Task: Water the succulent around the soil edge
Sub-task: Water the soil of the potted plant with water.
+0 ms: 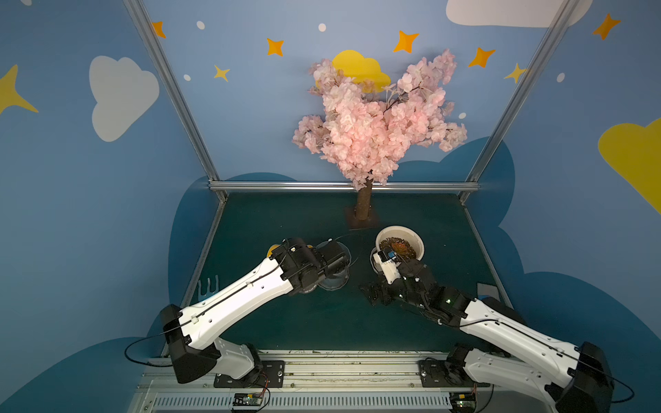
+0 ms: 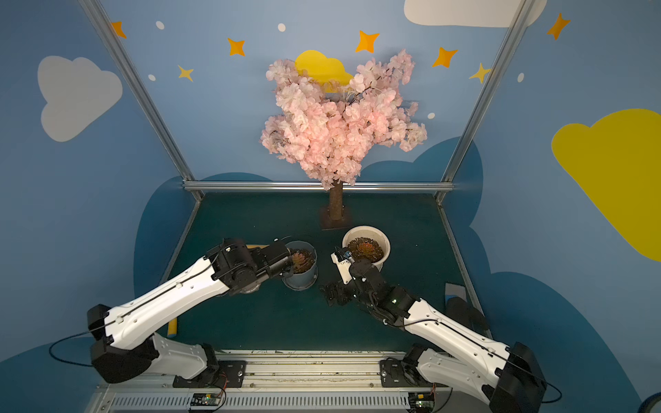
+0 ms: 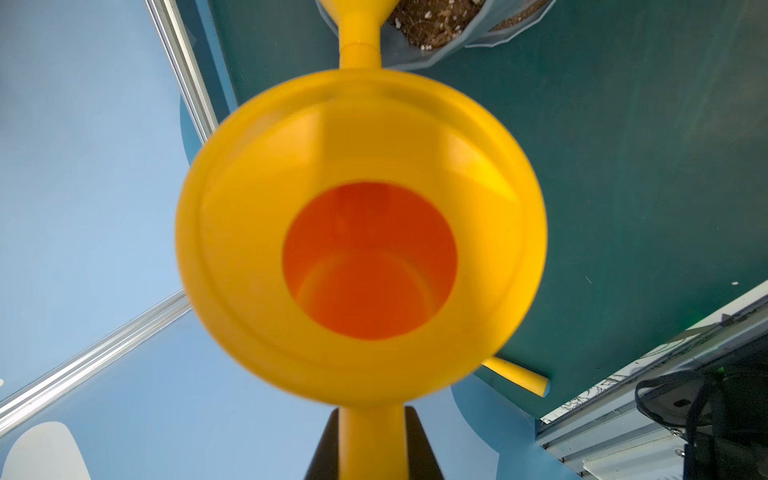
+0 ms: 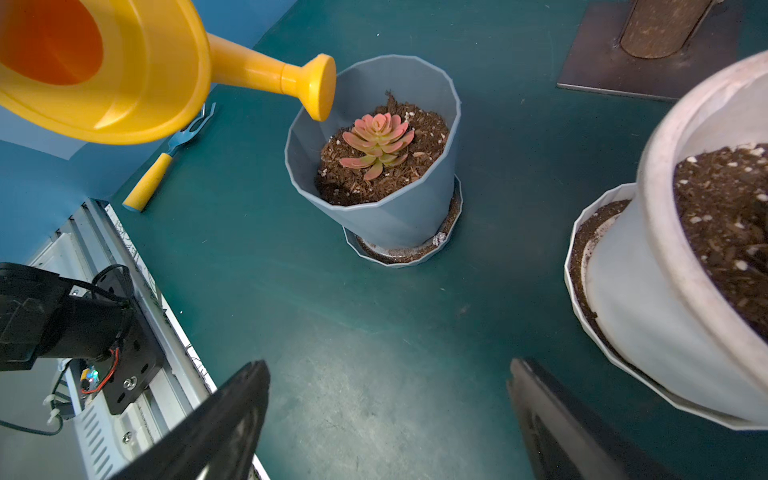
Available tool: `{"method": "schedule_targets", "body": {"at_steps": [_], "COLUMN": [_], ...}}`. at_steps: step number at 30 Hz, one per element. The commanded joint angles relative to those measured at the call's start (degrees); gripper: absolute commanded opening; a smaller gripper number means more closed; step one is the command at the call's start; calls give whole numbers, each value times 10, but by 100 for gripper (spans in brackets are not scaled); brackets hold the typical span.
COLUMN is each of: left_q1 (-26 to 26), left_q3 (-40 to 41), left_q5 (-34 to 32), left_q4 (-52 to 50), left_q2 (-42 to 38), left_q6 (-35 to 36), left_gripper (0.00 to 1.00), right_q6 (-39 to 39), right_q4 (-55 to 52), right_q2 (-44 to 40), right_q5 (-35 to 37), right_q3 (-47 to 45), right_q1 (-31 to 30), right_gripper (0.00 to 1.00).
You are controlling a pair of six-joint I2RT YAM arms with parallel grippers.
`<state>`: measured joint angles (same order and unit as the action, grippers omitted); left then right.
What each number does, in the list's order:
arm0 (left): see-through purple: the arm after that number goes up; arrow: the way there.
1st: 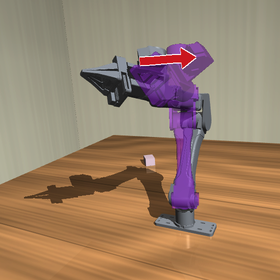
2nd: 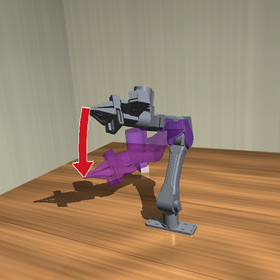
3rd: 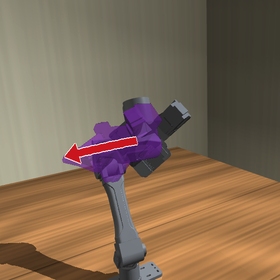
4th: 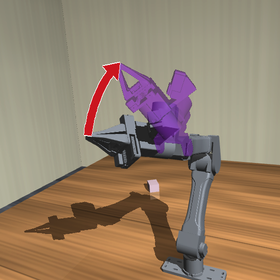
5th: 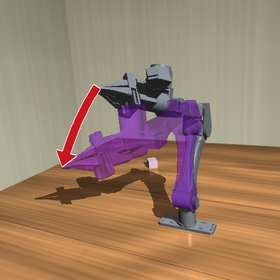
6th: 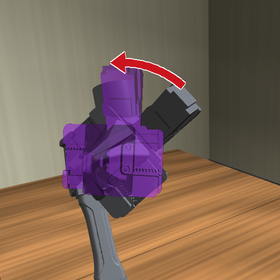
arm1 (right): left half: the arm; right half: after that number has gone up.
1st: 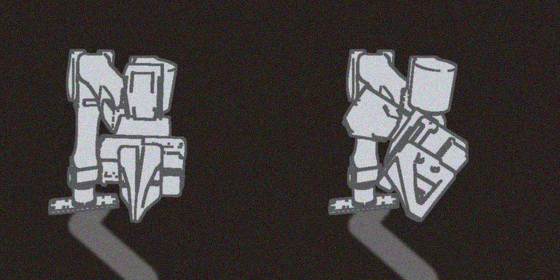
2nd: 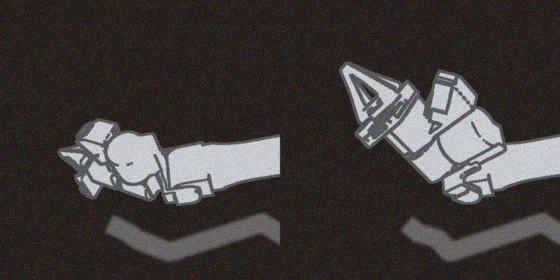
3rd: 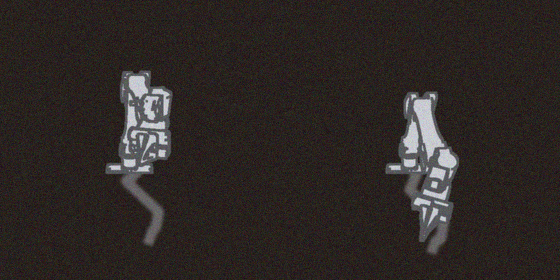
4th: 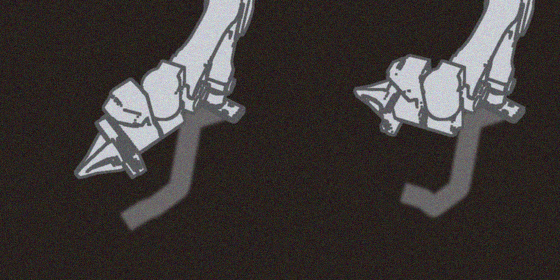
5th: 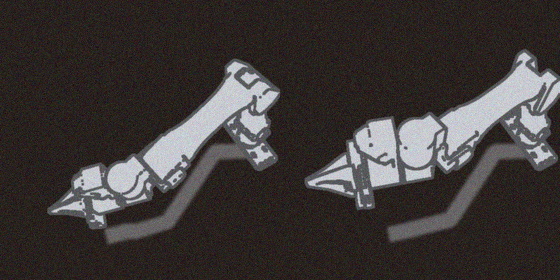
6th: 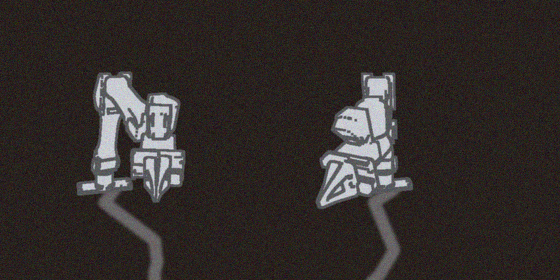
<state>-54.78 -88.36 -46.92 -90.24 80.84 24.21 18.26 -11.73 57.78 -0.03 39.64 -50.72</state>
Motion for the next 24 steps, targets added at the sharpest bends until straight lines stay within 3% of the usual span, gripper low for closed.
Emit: {"method": "schedule_targets", "body": {"at_steps": [1,24], "left_q1": [-4,-31], "left_q3": [3,10], "left_q5": [-4,23], "left_q4": [-14,-32], "left_q2": [-15,-30], "left_q6": [-6,-22], "left_gripper": [3,3], "right_q6": [5,-1], "right_q4": [18,12], "right_q2": [5,3], "right_q5": [1,0], "right_q3": [-5,-2], "right_q1": [1,1], "right_gripper": [95,95]}}
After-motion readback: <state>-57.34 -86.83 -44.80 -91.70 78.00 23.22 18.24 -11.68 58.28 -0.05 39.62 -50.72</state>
